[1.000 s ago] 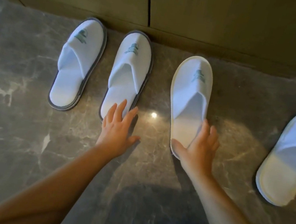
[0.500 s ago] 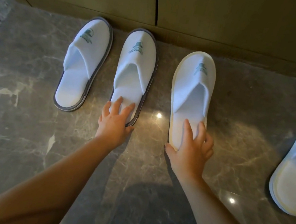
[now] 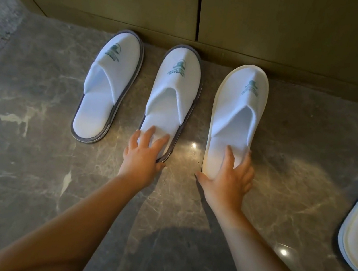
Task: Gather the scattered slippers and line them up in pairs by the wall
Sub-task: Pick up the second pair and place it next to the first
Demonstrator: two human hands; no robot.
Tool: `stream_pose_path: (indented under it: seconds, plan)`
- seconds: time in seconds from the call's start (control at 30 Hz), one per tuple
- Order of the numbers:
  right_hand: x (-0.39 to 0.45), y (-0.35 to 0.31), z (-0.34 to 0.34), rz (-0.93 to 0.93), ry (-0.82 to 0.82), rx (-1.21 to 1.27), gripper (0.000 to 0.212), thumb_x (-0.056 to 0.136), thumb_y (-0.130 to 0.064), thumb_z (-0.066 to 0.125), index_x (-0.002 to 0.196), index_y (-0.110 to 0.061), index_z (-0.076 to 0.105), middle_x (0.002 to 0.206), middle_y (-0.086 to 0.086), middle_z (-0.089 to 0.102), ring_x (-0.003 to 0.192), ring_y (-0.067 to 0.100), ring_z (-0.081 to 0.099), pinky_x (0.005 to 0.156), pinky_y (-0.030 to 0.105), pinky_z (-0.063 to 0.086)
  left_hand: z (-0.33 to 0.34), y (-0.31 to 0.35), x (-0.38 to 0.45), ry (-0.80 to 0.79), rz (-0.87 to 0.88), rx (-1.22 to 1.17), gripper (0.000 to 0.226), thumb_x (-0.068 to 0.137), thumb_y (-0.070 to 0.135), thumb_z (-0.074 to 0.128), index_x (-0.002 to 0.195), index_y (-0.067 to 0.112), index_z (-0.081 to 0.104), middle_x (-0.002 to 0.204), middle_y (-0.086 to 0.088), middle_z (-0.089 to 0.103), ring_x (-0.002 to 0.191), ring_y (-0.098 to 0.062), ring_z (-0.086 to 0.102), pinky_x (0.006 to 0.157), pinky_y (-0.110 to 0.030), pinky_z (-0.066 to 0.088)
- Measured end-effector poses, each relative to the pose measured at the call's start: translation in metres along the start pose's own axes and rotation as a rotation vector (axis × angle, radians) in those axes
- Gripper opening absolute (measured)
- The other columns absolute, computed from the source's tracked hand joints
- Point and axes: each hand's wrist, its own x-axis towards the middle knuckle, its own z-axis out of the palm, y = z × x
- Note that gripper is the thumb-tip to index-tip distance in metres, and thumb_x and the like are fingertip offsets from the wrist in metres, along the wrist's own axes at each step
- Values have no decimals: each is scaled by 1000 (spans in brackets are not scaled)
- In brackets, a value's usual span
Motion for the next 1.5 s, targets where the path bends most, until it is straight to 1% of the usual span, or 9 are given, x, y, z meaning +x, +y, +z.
stream_pose_path:
  seconds: [0.33, 0.6, 0.7, 0.8, 0.93, 1.07, 1.13, 1.27, 1.5]
  plan:
    - [-2, 2, -4, 43, 37, 19, 85, 68, -32, 74, 136, -27, 23, 152, 9, 7, 130, 32, 14, 107, 46, 23, 0, -1, 1, -11, 3, 5, 64, 82, 27, 60, 136, 33, 26, 153, -5, 10, 138, -35, 3, 108, -59, 22]
    - [1, 2, -6, 47, 20, 5, 86, 69, -37, 73, 137, -28, 20, 152, 10, 7, 131, 33, 14, 107, 46, 23, -1, -2, 0, -9, 14, 6, 65, 81, 29, 61, 135, 33, 26, 152, -5, 10, 138, -35, 4, 109, -59, 19]
    - [0, 3, -10, 28, -12, -6, 89, 69, -45, 69, 139, -27, 17, 153, 10, 6, 134, 33, 13, 109, 47, 20, -2, 2, -2, 47, 4, 47, 67, 79, 35, 62, 136, 31, 26, 153, -9, 6, 139, -36, 3, 112, -56, 10]
    - [-2, 10, -26, 4, -8, 32, 83, 73, -47, 65, 139, -25, 21, 153, 10, 10, 138, 31, 12, 111, 47, 17, -3, 21, -8, 117, 49, -16, 72, 76, 38, 64, 137, 26, 28, 154, -11, 7, 140, -35, 5, 112, -54, 10]
    - [-10, 43, -62, 39, 63, 63, 70, 76, -38, 65, 135, -19, 32, 151, 12, 21, 139, 29, 16, 111, 45, 16, 11, 67, -19, 26, 268, -42, 75, 74, 39, 66, 138, 24, 28, 153, -10, 15, 141, -33, 9, 112, -51, 14]
    - [-23, 101, -96, 166, 161, 10, 66, 77, -32, 65, 133, -15, 35, 147, 15, 28, 136, 31, 23, 110, 46, 22, 34, 111, -24, -118, 394, 6, 74, 79, 43, 59, 140, 25, 21, 155, -8, 7, 142, -30, 0, 114, -46, 8]
    - [-29, 128, -106, 257, 214, -60, 67, 77, -35, 65, 133, -15, 34, 147, 16, 27, 135, 33, 23, 110, 48, 23, 41, 124, -23, -133, 402, 48, 71, 81, 41, 57, 140, 25, 22, 155, -8, 8, 142, -29, 0, 114, -44, 6]
    - [-36, 170, -114, 423, 255, -108, 77, 74, -37, 68, 136, -15, 28, 151, 21, 14, 136, 41, 13, 109, 53, 17, 42, 129, -19, -70, 426, 76, 60, 82, 32, 58, 136, 24, 32, 152, -10, 20, 140, -32, 10, 112, -47, 10]
    - [-23, 195, -114, 471, 284, 6, 83, 71, -40, 70, 138, -17, 25, 149, 24, 13, 133, 43, 18, 107, 52, 24, 39, 129, -18, -69, 437, 125, 59, 83, 33, 56, 136, 25, 33, 151, -9, 22, 140, -33, 11, 112, -49, 9]
